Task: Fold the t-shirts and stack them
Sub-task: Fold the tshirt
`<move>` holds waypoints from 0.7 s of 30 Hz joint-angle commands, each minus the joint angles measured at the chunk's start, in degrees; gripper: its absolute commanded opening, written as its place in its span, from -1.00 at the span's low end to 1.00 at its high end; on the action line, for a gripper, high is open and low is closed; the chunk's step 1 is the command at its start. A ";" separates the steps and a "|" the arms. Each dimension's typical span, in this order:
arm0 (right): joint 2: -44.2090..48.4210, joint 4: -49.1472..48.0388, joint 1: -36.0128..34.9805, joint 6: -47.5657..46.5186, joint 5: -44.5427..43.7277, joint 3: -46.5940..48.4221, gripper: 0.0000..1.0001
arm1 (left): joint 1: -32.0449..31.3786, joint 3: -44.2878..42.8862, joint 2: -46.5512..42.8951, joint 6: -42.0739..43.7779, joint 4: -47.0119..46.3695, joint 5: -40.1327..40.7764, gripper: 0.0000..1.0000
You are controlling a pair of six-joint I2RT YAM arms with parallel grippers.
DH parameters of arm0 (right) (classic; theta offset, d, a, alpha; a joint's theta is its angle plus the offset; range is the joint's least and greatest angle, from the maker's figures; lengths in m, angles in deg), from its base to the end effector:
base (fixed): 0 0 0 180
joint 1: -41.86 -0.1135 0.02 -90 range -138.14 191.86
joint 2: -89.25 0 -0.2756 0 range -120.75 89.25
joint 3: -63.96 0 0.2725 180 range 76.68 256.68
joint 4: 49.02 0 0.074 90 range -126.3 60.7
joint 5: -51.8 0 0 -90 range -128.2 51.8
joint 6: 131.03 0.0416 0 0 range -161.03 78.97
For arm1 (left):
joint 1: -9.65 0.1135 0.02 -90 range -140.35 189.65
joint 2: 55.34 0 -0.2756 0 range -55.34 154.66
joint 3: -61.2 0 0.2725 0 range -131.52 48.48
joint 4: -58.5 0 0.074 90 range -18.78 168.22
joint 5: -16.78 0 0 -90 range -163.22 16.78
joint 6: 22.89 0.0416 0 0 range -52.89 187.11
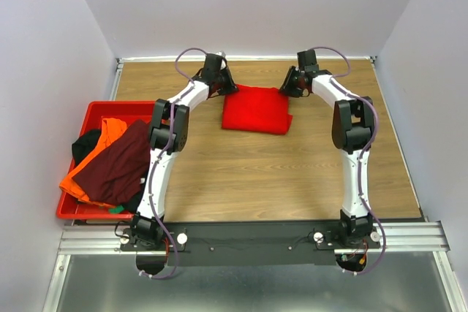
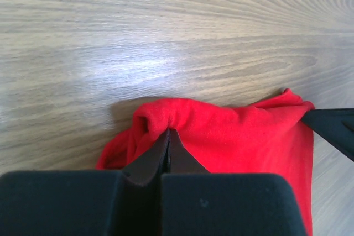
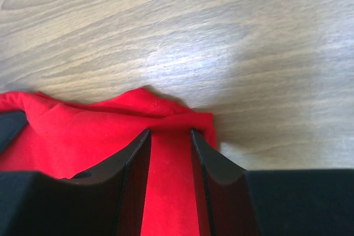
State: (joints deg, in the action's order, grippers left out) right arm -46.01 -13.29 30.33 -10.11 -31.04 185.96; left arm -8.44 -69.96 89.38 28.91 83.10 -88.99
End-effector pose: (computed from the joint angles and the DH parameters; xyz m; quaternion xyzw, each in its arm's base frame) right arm 0.5444 0.1163 0.1580 0.1359 0.9251 0.1811 0.3047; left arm 0.5664 -0.1969 0.1383 -0.0965 0.8877 -0.3130 0.3236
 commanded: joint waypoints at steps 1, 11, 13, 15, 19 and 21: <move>-2.90 0.02 1.07 0.72 2.33 -1.08 -0.17 | 2.26 4.96 -2.16 -0.39 -0.18 0.48 -1.00; -3.17 0.02 2.39 0.11 4.36 -1.78 -0.16 | 5.16 3.31 -4.45 2.59 -2.74 -2.77 -0.99; -1.85 0.02 2.48 -0.15 4.27 -2.57 -0.14 | 5.69 1.90 -4.63 3.12 -2.21 -3.74 -0.90; -0.62 0.02 2.48 -0.33 4.27 -2.93 -0.09 | 6.04 0.58 -5.41 4.00 -2.21 -4.88 -0.82; 2.63 0.02 2.48 -0.77 3.74 -3.45 0.14 | 6.05 1.44 -8.23 4.53 -2.12 -4.62 -0.63; 5.09 0.02 2.65 -1.03 3.65 -4.77 0.33 | 6.05 3.03 -9.81 4.45 -2.04 -4.18 -0.59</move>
State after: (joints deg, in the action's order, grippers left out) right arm -44.90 -15.89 31.90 -9.83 -26.05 183.62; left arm -2.34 -67.73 85.62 31.75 80.71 -92.58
